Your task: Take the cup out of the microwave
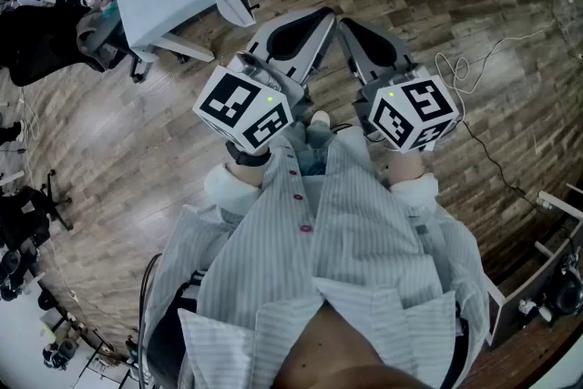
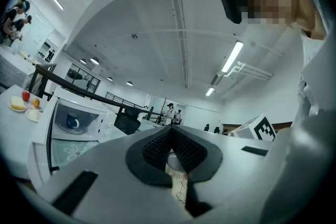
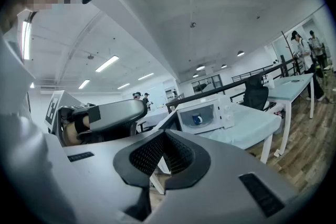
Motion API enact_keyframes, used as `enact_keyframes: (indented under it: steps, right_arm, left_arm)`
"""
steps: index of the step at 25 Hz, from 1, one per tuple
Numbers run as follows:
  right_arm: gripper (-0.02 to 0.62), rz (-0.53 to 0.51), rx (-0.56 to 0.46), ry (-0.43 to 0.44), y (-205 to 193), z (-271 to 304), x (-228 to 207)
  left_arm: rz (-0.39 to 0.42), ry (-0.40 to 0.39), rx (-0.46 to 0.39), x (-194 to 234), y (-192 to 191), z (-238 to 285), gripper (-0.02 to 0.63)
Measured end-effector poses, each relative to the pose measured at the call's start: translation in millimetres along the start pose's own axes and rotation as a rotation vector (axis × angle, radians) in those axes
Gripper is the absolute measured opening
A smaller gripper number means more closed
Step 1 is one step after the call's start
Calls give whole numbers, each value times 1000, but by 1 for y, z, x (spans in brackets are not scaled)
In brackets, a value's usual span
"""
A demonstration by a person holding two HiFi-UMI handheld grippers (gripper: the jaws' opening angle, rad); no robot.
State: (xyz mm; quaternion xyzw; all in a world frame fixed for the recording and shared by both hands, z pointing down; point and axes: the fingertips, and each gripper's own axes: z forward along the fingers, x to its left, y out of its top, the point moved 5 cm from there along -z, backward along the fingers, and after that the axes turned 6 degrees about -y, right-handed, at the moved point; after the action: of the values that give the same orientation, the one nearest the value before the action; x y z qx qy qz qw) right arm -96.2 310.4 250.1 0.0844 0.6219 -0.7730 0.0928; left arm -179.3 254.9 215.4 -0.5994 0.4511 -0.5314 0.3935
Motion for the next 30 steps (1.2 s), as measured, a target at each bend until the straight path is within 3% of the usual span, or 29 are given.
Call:
enact_keyframes:
  steps: [18, 30]
  right_arm:
    - [34, 34, -28, 15, -6, -32, -26]
    - [34, 67, 3, 32, -8, 7, -47]
  left_arm:
    - [28, 0, 17, -29, -19, 20, 9]
    - [25, 40, 26, 12, -20, 34, 9]
